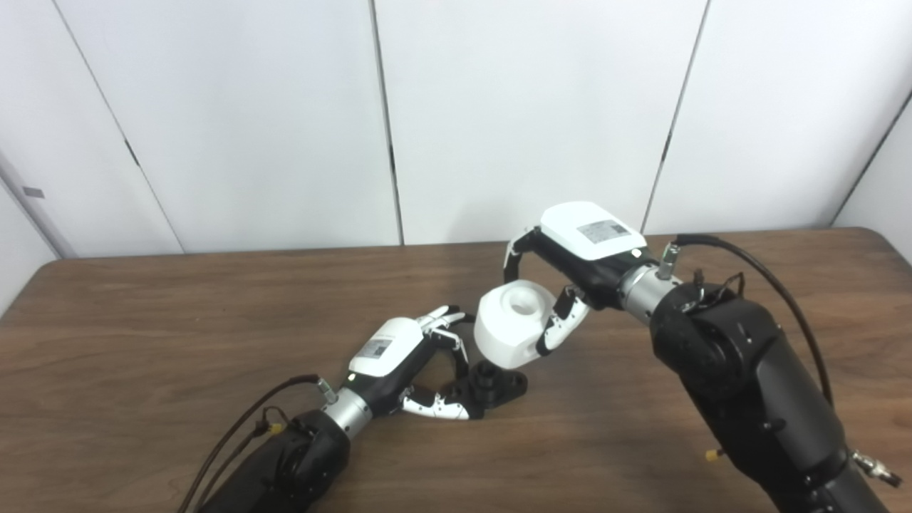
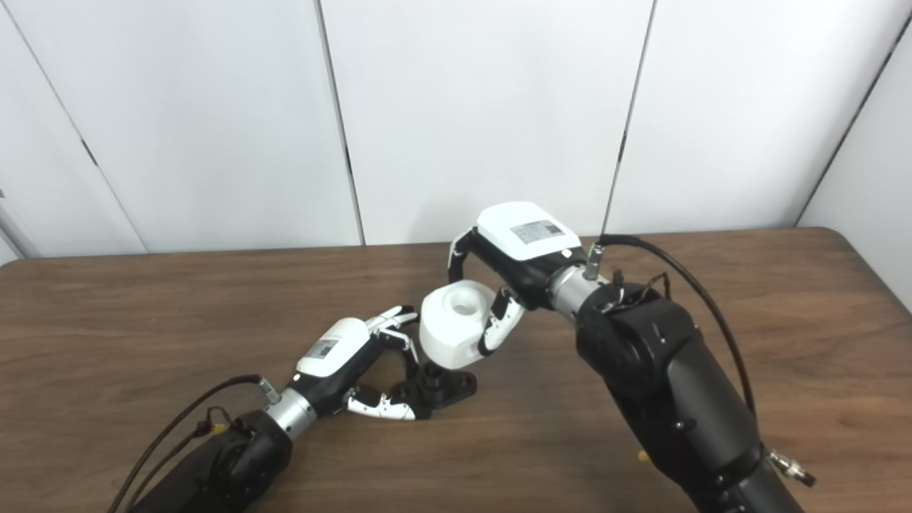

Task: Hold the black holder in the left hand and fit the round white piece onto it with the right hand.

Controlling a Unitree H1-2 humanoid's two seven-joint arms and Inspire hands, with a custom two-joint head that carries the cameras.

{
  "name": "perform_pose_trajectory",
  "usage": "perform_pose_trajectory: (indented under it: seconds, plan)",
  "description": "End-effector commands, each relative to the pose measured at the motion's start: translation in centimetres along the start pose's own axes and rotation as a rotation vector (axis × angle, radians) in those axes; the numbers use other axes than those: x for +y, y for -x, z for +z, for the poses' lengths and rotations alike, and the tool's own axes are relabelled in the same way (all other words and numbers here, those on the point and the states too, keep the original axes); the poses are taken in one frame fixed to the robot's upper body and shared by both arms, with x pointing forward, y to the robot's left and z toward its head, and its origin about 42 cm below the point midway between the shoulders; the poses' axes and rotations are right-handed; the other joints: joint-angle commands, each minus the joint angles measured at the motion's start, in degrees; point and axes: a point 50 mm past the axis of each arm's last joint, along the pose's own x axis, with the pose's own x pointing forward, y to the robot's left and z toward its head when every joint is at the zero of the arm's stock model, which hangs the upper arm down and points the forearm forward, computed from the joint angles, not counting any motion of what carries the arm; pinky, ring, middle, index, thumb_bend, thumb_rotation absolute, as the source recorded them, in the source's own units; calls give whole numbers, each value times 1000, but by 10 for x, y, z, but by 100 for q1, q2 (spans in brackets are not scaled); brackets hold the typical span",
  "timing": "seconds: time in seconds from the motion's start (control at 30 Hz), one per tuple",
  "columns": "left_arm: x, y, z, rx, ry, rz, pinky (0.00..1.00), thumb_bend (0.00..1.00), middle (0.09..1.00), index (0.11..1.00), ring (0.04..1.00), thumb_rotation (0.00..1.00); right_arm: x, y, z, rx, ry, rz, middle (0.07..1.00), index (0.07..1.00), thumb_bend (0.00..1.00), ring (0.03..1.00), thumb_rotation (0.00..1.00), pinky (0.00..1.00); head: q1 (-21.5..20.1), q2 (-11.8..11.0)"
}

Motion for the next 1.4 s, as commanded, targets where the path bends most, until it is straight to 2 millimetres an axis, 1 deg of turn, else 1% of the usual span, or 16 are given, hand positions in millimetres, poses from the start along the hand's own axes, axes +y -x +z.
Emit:
perform_pose_trajectory:
  seconds: [0.0, 0.13, 0.53, 0.83, 0.97, 1.07, 1.23, 1.37]
  plan:
    - [-44, 8, 7, 33, -23, -174, 907, 520, 905, 486, 968, 79, -21, -3, 7, -43, 30, -69, 747, 479, 521, 814, 140, 736, 27, 16]
    - [-44, 8, 8, 39, -19, -177, 911, 520, 910, 486, 972, 80, -21, -5, 11, -59, 39, -66, 746, 480, 521, 811, 139, 712, 60, 42]
    - [-43, 7, 9, 38, -14, -181, 925, 521, 914, 486, 979, 80, -21, -9, 16, -77, 17, -61, 734, 479, 521, 805, 136, 747, 93, 92]
    - [-44, 8, 12, 40, -18, -179, 921, 521, 914, 486, 979, 80, -11, -13, 14, -68, 8, -37, 731, 479, 521, 809, 134, 749, 100, 116]
    - [-43, 7, 13, 47, -13, -185, 938, 521, 919, 486, 985, 79, -7, -15, 13, -57, 4, -26, 733, 479, 521, 811, 134, 753, 117, 124]
    - [-43, 8, 14, 44, -22, -180, 922, 521, 918, 486, 981, 80, -5, -16, 12, -49, -4, -18, 735, 479, 521, 815, 134, 767, 133, 135]
    - [-42, 8, 16, 46, -19, -185, 933, 520, 922, 487, 986, 80, -1, -17, 12, -47, -8, -4, 737, 479, 521, 817, 133, 775, 139, 158]
    - [-42, 8, 17, 43, -18, -178, 922, 520, 917, 486, 980, 80, 3, -19, 11, -39, -15, 10, 742, 479, 521, 820, 133, 781, 145, 183]
